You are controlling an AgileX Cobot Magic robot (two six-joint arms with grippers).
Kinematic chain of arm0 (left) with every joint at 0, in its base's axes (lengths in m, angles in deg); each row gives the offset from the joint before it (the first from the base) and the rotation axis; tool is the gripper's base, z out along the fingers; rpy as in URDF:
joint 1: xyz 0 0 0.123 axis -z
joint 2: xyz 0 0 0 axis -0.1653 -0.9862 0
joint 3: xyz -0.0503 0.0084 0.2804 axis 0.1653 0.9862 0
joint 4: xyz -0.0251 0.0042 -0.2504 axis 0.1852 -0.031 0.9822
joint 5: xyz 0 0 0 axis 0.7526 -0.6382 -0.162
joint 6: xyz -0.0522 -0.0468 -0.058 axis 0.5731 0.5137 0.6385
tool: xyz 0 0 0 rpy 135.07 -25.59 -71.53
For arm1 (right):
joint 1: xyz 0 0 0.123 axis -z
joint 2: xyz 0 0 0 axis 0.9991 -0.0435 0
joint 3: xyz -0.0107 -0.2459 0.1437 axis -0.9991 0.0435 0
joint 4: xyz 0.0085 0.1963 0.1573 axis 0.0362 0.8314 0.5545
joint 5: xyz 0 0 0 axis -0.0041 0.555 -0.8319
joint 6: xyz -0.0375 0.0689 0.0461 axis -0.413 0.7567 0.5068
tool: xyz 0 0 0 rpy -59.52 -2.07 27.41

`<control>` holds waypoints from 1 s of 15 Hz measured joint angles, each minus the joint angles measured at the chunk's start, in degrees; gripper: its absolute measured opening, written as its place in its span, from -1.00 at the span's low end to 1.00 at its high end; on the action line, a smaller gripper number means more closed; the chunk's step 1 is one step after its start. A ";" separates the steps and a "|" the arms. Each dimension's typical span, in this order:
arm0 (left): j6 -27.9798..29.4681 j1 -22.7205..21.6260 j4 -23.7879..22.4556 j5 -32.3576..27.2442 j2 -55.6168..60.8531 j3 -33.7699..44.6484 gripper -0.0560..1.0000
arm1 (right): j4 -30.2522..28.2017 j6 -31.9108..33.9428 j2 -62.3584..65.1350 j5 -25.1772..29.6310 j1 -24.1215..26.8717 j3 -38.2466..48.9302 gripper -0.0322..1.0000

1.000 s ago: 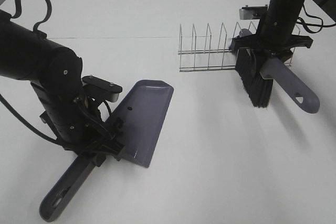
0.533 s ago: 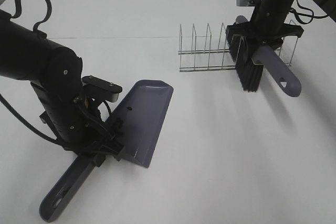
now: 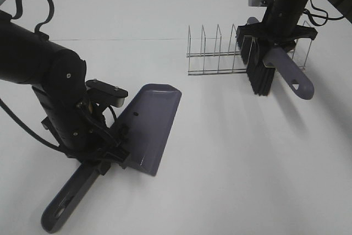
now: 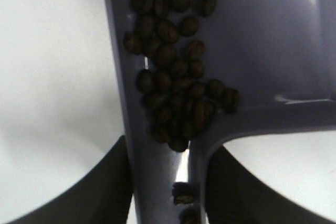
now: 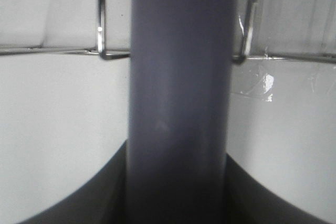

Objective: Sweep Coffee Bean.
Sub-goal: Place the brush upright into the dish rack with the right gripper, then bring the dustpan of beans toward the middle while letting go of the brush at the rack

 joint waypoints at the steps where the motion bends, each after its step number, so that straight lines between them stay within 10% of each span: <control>1: 0.11 0.00 0.00 0.00 0.00 0.00 -0.27 | 0.74 0.06 0.00 0.00 0.00 0.00 -0.32; 5: 0.17 0.00 1.55 -0.23 0.00 0.00 -0.27 | 4.76 1.43 0.29 -0.23 0.00 -2.06 0.13; 15: 4.98 0.00 3.15 0.80 0.00 0.00 -0.27 | 2.69 1.55 11.00 -0.52 0.00 -2.06 0.17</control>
